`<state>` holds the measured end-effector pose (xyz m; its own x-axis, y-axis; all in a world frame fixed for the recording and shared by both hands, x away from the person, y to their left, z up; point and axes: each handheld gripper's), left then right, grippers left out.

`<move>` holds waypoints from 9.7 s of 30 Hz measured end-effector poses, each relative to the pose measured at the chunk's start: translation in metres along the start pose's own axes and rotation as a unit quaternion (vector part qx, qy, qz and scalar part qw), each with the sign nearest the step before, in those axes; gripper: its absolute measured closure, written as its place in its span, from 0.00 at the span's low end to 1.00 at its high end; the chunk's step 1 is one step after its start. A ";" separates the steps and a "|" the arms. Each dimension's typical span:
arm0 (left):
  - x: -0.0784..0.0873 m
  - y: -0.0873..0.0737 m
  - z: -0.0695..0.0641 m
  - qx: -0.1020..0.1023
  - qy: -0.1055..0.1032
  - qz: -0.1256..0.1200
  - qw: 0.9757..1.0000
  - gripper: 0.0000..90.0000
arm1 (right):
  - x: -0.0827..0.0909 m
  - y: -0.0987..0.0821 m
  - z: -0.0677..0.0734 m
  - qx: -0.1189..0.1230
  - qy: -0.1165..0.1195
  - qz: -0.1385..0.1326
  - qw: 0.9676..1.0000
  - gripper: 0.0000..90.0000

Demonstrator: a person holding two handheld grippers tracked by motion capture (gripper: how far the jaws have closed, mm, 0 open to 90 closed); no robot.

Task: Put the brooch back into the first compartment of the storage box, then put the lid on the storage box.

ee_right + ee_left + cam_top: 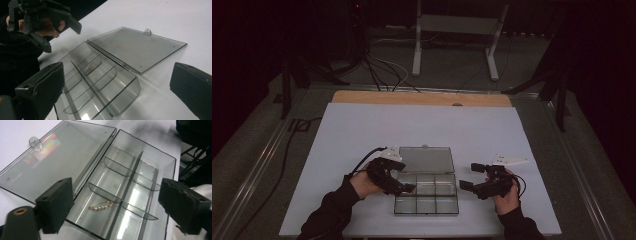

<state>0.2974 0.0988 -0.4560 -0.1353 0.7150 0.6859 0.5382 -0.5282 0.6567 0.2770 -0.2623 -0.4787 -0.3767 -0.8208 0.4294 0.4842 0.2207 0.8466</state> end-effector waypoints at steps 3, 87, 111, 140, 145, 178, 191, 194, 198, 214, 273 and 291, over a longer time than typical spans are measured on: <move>0.001 0.001 0.002 0.003 -0.012 0.001 1.000 0.04 | 0.000 0.000 0.000 -0.001 0.000 0.000 1.000 0.00; -0.020 -0.016 0.082 0.303 0.001 -0.027 0.953 0.18 | -0.001 0.001 0.001 0.009 -0.001 0.005 1.000 0.00; -0.027 -0.024 0.089 0.324 -0.028 -0.013 0.946 0.40 | -0.001 0.001 0.001 0.009 -0.001 0.004 1.000 0.00; -0.031 -0.027 0.091 0.317 -0.059 -0.023 0.946 0.57 | -0.001 0.001 0.001 0.008 -0.002 0.004 1.000 0.00; -0.030 -0.026 0.090 0.312 -0.059 -0.025 0.948 0.60 | -0.001 0.001 0.001 0.009 -0.002 0.005 1.000 0.00; -0.021 -0.031 0.091 0.288 -0.078 -0.064 0.952 0.80 | 0.000 0.002 0.001 0.008 -0.002 0.003 1.000 0.00; -0.017 -0.032 0.089 0.264 -0.076 -0.077 0.958 0.84 | 0.000 0.002 0.001 0.008 -0.002 0.001 1.000 0.00; -0.016 -0.033 0.090 0.260 -0.079 -0.078 0.959 0.85 | 0.000 0.002 0.001 0.009 -0.002 0.001 1.000 0.00; -0.015 -0.033 0.090 0.253 -0.082 -0.080 0.961 0.87 | 0.000 0.002 0.001 0.007 -0.002 0.001 1.000 0.00; -0.013 -0.034 0.089 0.231 -0.082 -0.088 0.966 0.89 | 0.000 0.002 0.001 0.008 -0.002 0.001 1.000 0.00; -0.003 -0.035 0.073 0.075 -0.030 -0.104 0.991 0.93 | 0.001 0.003 0.004 0.007 -0.002 -0.004 1.000 0.00; -0.001 -0.036 0.069 0.024 -0.016 -0.108 0.994 0.94 | 0.008 0.005 0.011 0.009 0.006 -0.025 1.000 0.00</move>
<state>0.3354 0.1485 -0.5023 -0.2252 0.8239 0.5201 0.5385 -0.3396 0.7711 0.2682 -0.2617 -0.4678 -0.3913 -0.8370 0.3826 0.4501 0.1885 0.8728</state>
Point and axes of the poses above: each handheld gripper's, and its own axes: x roughly backward along the jaws, y roughly out of its top, z roughly to its left, and after that the axes turned 6 degrees about x, right-handed
